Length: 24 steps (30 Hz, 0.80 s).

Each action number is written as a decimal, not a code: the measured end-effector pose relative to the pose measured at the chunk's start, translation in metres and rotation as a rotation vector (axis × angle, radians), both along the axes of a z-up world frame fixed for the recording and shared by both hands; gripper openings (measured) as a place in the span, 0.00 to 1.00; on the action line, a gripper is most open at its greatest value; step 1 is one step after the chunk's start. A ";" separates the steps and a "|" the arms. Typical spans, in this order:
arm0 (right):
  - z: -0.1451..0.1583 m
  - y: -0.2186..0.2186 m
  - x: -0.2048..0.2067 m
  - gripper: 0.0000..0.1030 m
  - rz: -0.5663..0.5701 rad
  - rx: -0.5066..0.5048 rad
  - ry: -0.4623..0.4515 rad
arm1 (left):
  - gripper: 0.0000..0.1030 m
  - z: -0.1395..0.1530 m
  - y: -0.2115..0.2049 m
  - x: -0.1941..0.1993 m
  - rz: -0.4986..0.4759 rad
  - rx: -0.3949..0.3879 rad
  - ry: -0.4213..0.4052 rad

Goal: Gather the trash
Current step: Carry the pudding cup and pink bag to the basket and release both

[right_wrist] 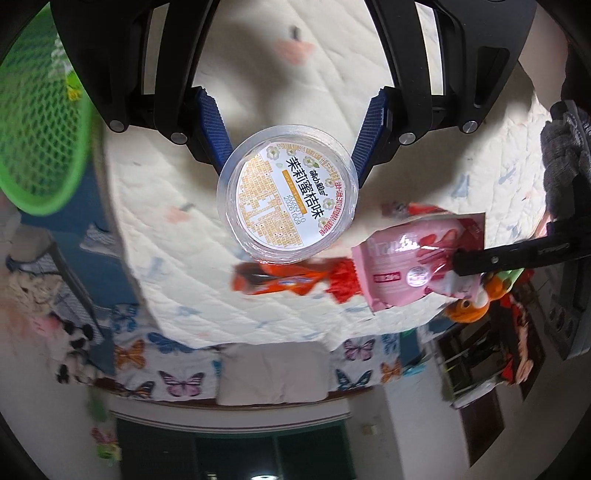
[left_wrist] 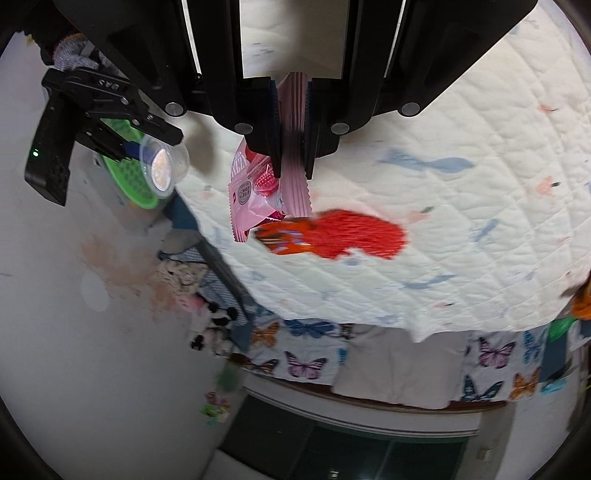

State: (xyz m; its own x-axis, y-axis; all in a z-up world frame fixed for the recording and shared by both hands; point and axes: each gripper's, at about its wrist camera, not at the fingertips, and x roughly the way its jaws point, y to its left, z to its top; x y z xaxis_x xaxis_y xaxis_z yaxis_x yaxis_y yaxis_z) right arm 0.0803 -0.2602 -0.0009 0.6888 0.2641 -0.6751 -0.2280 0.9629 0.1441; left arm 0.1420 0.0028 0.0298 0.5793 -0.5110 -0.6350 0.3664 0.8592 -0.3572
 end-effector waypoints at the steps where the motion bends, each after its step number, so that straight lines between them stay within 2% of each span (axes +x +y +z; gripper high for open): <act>1: 0.001 -0.011 -0.004 0.61 -0.025 0.003 -0.002 | 0.10 0.001 -0.008 -0.001 -0.013 -0.002 -0.001; 15: 0.004 -0.130 -0.046 0.61 -0.281 0.012 -0.011 | 0.10 0.031 -0.134 -0.008 -0.236 -0.032 -0.025; 24: -0.007 -0.190 -0.070 0.61 -0.411 -0.004 0.020 | 0.10 0.031 -0.217 -0.015 -0.372 -0.037 -0.007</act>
State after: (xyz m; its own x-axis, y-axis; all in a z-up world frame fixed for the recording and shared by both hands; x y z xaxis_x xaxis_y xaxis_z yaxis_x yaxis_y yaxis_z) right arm 0.0103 -0.4506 -0.0076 0.7234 -0.0326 -0.6896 0.1784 0.9738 0.1411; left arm 0.1274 -0.2138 0.0605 0.3542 -0.7100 -0.6086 0.6538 0.6533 -0.3817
